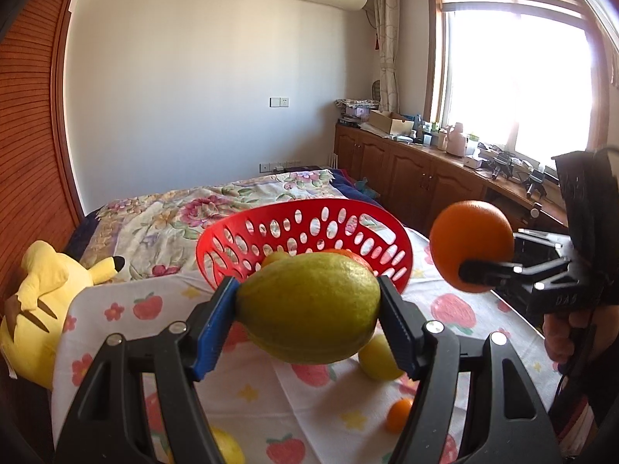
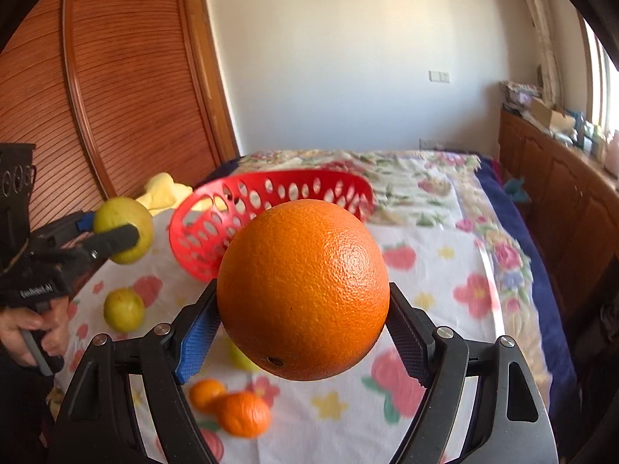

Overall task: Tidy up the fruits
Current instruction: 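Lift the orange and pear and carry both over the red basket, then lower the orange into the basket and open the right tool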

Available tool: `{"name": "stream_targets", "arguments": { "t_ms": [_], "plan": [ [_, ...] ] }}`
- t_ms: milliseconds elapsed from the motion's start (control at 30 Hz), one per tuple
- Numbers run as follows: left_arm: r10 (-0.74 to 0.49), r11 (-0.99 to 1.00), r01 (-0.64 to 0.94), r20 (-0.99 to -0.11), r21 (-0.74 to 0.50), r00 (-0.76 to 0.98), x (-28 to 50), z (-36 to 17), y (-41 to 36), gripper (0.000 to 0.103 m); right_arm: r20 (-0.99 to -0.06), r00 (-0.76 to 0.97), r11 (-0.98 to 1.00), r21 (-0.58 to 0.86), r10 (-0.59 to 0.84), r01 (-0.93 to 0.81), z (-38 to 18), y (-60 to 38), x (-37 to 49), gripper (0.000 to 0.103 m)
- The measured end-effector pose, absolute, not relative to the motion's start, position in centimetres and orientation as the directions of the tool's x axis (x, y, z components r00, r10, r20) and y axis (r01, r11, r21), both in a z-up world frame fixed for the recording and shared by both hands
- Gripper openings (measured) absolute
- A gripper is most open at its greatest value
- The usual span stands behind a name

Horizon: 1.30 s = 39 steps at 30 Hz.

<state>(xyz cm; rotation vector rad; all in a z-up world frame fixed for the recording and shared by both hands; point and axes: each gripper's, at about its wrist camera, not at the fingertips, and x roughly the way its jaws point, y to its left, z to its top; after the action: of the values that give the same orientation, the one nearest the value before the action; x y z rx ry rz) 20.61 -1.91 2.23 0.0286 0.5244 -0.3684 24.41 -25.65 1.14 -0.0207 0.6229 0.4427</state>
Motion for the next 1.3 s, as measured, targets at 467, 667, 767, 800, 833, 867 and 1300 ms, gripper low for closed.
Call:
{"name": "stream_targets", "arguments": {
  "t_ms": [467, 667, 767, 800, 833, 867, 1300],
  "plan": [
    [-0.310, 0.940, 0.338, -0.529, -0.047, 0.790, 26.7, 1.5, -2.6, 0.070, -0.598, 0.687, 0.879, 0.064, 0.413, -0.472, 2.1, -21.7, 34.2, 0.082],
    [-0.306, 0.940, 0.339, -0.542, -0.040, 0.783, 28.2, 0.8, -2.6, 0.070, -0.632, 0.663, 0.873, 0.044, 0.401, -0.486, 0.8, -20.0, 37.3, 0.082],
    [-0.301, 0.942, 0.332, -0.545, -0.045, 0.782, 28.9, 0.5, -2.5, 0.070, -0.649, 0.648, 0.874, 0.054, 0.398, -0.483, 0.1, -19.8, 38.2, 0.082],
    [-0.300, 0.943, 0.329, -0.547, -0.048, 0.782, 29.1, 0.4, -2.4, 0.070, -0.655, 0.645, 0.875, 0.051, 0.394, -0.482, -0.2, -19.7, 38.4, 0.082],
    [-0.298, 0.944, 0.325, -0.549, -0.050, 0.781, 29.4, 0.3, -2.4, 0.070, -0.660, 0.642, 0.875, 0.049, 0.390, -0.482, -0.4, -19.6, 38.6, 0.082],
    [-0.297, 0.945, 0.324, -0.551, -0.051, 0.780, 29.5, 0.3, -2.3, 0.070, -0.667, 0.637, 0.875, 0.046, 0.386, -0.482, -0.7, -19.5, 38.8, 0.082],
    [-0.288, 0.946, 0.320, -0.554, -0.040, 0.781, 30.2, 0.2, -2.6, 0.070, -0.713, 0.616, 0.879, -0.001, 0.334, -0.478, -1.6, -18.0, 40.5, 0.082]
  ]
}}
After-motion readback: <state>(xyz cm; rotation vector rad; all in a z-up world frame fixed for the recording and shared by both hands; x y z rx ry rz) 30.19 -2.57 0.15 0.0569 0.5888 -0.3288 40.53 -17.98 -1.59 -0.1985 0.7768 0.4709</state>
